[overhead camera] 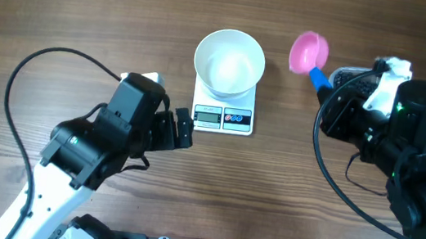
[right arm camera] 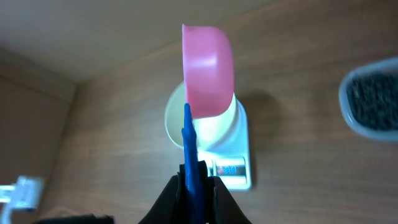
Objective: Scoop item into bowl and weigh 150g on scale
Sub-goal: 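Move the left gripper to the scale's front buttons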
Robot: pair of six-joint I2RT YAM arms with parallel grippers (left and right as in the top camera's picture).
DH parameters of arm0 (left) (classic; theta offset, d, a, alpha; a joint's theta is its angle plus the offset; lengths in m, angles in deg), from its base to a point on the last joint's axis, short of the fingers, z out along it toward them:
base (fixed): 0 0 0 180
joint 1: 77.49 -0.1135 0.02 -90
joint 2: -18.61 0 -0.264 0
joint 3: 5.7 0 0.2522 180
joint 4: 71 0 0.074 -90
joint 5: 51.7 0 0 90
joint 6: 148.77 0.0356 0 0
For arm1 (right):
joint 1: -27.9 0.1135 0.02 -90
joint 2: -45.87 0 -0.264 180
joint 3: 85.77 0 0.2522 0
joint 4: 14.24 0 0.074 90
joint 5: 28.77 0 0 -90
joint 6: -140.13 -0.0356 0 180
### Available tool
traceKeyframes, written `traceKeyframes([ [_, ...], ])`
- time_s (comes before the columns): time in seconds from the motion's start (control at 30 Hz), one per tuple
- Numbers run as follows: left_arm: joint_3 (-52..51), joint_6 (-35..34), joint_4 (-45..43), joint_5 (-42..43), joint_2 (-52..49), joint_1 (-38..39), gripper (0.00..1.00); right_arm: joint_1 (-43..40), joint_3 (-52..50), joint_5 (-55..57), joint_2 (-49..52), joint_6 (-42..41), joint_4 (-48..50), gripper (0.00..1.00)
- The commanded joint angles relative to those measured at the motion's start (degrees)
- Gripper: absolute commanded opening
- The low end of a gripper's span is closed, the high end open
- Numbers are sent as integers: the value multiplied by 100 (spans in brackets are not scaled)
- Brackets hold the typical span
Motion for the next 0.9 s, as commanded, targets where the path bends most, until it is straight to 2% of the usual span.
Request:
traceKeyframes([
  [0.0, 70, 133, 28, 114, -256, -15, 100, -17, 81, 367, 22, 17, 133, 4],
  [0.17, 66, 129, 28, 138, -680, 33, 100, -17, 81, 680, 22, 15, -31, 4],
  [0.4, 66, 109, -157, 131, -1128, 570, 100, -17, 81, 723, 22, 192, -57, 4],
  [0.6, 44, -48, -271, -181, -1320, 772, 100, -17, 81, 688, 20, 229, -92, 4],
  [0.87, -455, -385, -1143, -168, -1547, 874, 100, -17, 83, 529, 20, 487, -92, 4],
])
